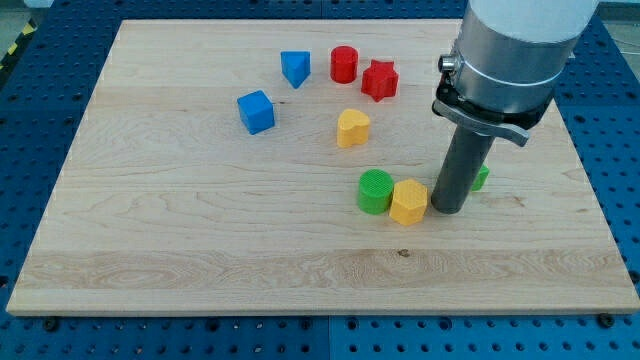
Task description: Slide the green star away from the yellow hexagon
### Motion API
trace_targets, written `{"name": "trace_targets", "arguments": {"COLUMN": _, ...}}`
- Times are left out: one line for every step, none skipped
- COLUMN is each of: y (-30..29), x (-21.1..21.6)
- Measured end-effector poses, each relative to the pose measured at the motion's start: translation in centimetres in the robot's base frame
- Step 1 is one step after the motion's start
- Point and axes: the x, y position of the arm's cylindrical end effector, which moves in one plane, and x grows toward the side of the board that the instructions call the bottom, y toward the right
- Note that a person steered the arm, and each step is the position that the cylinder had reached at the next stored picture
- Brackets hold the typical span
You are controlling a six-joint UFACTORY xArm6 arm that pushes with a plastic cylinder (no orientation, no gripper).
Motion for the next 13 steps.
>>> {"name": "trace_targets", "arguments": {"y": 0.0, "x": 0.7}}
{"name": "trace_targets", "arguments": {"y": 0.0, "x": 1.5}}
{"name": "trace_targets", "arguments": {"y": 0.0, "x": 1.8}}
{"name": "trace_targets", "arguments": {"y": 0.2, "x": 2.0}}
{"name": "trace_targets", "arguments": {"y": 4.4, "x": 2.0}}
{"name": "trace_targets", "arguments": {"y": 6.1, "x": 1.7}}
{"name": "trace_targets", "arguments": {"y": 6.3, "x": 0.5}}
{"name": "trace_targets", "arguments": {"y": 4.2, "x": -0.1}}
{"name": "trace_targets", "arguments": {"y": 0.8, "x": -0.6}}
{"name": "trace_targets", "arguments": {"y": -2.1, "x": -2.0}}
{"name": "trace_targets", "arguments": {"y": -4.2, "x": -3.9}}
{"name": "trace_targets", "arguments": {"y": -4.8, "x": -3.9}}
{"name": "trace_targets", "arguments": {"y": -4.6, "x": -3.3}}
